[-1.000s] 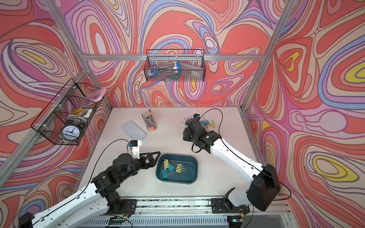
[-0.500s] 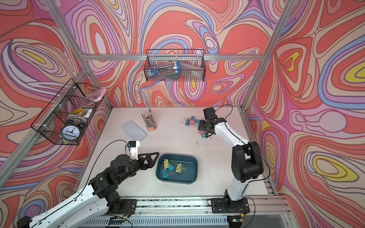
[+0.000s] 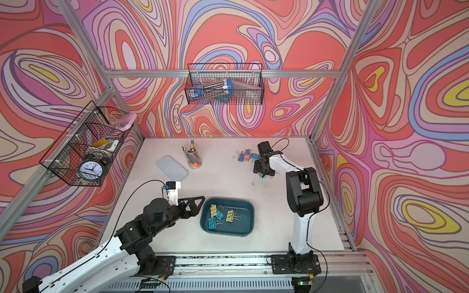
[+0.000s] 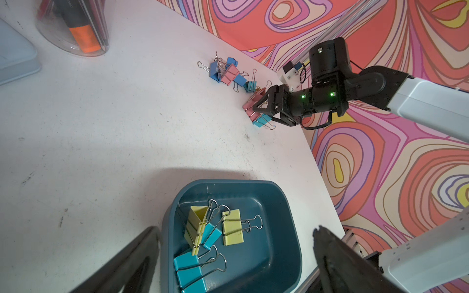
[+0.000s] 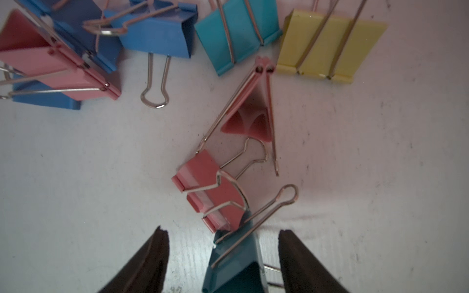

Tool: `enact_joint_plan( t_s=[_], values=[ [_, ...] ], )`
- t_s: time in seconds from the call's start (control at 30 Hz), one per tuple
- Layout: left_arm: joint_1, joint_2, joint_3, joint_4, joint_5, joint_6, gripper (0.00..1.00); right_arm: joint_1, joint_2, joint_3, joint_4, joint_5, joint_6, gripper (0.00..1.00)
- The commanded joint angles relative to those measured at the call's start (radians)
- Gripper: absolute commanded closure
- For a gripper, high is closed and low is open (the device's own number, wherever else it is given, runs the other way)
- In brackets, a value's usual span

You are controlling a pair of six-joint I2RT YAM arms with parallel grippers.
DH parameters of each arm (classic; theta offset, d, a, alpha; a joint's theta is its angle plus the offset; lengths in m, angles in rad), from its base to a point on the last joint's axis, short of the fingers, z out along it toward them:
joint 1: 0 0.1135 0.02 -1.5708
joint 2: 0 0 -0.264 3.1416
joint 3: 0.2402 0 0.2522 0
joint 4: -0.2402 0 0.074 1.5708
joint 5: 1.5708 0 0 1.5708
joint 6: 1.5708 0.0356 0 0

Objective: Put the binder clips in the storage box
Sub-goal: Pick up the binder clip at the center of the board, then place the binder clip in the storage box.

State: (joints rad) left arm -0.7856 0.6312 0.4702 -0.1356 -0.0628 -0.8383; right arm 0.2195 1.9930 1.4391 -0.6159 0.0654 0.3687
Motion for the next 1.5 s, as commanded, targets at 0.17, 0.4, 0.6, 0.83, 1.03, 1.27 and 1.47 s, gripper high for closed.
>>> enact_joint_plan(
  t_s=[0.17, 0.4, 0.6, 0.83, 1.03, 1.27, 1.47],
  values=[
    [0.005, -0.001, 0.02, -0.012, -0.011, 0.01, 0.01, 0.001, -0.005, -0.021, 0.014, 0.007, -0.004, 0.58],
    [0.005, 0.027, 0.035, -0.004, 0.001, 0.01, 0.01, 0.001, -0.104, -0.059, 0.009, 0.019, 0.006, 0.7],
    [0.005, 0.028, 0.036, -0.003, -0.002, 0.013, 0.01, 0.003, -0.291, -0.142, 0.016, -0.032, 0.046, 0.74],
    [0.005, 0.028, 0.031, -0.004, -0.011, 0.025, 0.01, 0.091, -0.612, -0.276, -0.031, -0.094, 0.147, 0.76],
    [0.005, 0.044, 0.02, 0.016, -0.018, 0.039, 0.01, 0.418, -0.833, -0.333, -0.128, 0.039, 0.308, 0.77],
    [0.005, 0.102, 0.022, 0.083, -0.005, 0.032, 0.01, 0.824, -0.771, -0.382, -0.132, 0.33, 0.482, 0.8],
    [0.005, 0.091, 0.036, 0.03, -0.013, 0.052, 0.01, 1.002, -0.588, -0.363, -0.091, 0.616, 0.512, 0.8]
  ],
)
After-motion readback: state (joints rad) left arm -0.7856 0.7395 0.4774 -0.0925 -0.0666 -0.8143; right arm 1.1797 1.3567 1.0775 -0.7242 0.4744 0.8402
